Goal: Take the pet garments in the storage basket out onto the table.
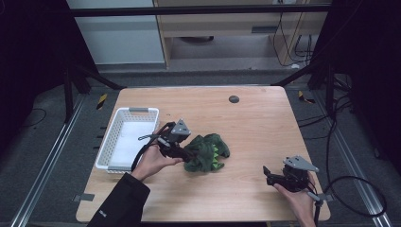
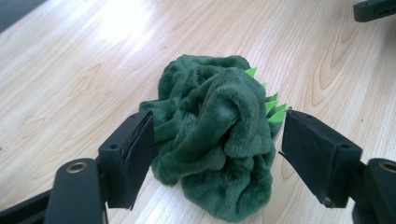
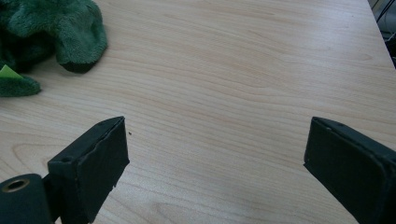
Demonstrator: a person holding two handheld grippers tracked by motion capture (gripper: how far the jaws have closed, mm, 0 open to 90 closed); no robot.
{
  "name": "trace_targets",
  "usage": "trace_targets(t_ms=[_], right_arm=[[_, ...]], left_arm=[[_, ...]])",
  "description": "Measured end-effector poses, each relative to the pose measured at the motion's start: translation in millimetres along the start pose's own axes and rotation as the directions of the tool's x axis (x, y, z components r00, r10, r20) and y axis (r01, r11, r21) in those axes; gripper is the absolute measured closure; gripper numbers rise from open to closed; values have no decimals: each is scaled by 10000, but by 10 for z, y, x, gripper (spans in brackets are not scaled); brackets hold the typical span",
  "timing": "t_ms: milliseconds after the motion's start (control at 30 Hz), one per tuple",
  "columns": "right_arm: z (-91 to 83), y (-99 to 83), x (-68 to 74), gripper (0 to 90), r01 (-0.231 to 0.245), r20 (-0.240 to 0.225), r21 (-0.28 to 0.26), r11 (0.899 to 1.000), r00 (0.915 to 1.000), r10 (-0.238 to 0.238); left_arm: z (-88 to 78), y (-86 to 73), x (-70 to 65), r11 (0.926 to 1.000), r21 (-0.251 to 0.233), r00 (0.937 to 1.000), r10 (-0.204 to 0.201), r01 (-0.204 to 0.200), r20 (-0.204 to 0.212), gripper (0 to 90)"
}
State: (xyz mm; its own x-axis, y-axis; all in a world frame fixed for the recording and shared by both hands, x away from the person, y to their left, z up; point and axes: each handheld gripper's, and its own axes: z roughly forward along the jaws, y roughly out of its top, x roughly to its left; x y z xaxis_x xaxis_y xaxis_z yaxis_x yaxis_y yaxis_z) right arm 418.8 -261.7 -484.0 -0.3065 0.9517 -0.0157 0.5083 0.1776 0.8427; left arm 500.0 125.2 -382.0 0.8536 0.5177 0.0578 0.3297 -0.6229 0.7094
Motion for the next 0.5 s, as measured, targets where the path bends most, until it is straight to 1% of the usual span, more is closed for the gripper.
trace_targets(t_ms=[33,133,167,200,233,300,333,367,400,433,467,500], right_arm=[[0,0,-1,64,10,1,-10,10000,10000,-10],[4,-2,-6,63,72,25,-19,10000,10000,-72],[3,-3,-4,64,69,31,-5,10000,10000,-69],[3,-3,-4,64,69,31,-5,10000,10000,-69],[-3,-1,0,63,6,7,1,10000,10000,-6],[-3,-1,0,64,3,3,-6,10000,10000,-3],[-3,-1,0,64,3,3,-6,10000,10000,-3],[-3,-2,0,63,-4,-2,5,10000,10000,4],[-2,-2,1,63,4,9,13,10000,10000,-4],[-1,-3,-1,63,72,28,-21,10000,10000,-72],[-3,-2,0,63,61,35,-30,10000,10000,-60],[-6,-2,1,63,43,18,-39,10000,10000,-43]], left_arm=[[0,0,0,10000,0,10000,0,0,0,257],[-92,-73,-9,9990,-410,9998,-188,183,-104,265],[-157,-127,-15,9963,-747,9989,-437,425,-152,271],[-157,-127,-15,9963,-747,9989,-437,425,-152,277],[-218,-191,-18,9926,-1055,9976,-631,598,-278,285],[-281,-257,-6,9887,-1285,9958,-822,765,-394,300],[-281,-257,-6,9887,-1285,9958,-822,765,-394,308],[-325,-309,0,9831,-1532,9926,-1089,997,-531,308],[-348,-335,4,9806,-1635,9912,-1188,1078,-591,324],[-401,-394,13,9744,-1871,9876,-1402,1250,-704,342],[-432,-427,17,9705,-1999,9855,-1523,1348,-744,353],[-456,-452,19,9683,-2079,9841,-1579,1381,-817,377]])
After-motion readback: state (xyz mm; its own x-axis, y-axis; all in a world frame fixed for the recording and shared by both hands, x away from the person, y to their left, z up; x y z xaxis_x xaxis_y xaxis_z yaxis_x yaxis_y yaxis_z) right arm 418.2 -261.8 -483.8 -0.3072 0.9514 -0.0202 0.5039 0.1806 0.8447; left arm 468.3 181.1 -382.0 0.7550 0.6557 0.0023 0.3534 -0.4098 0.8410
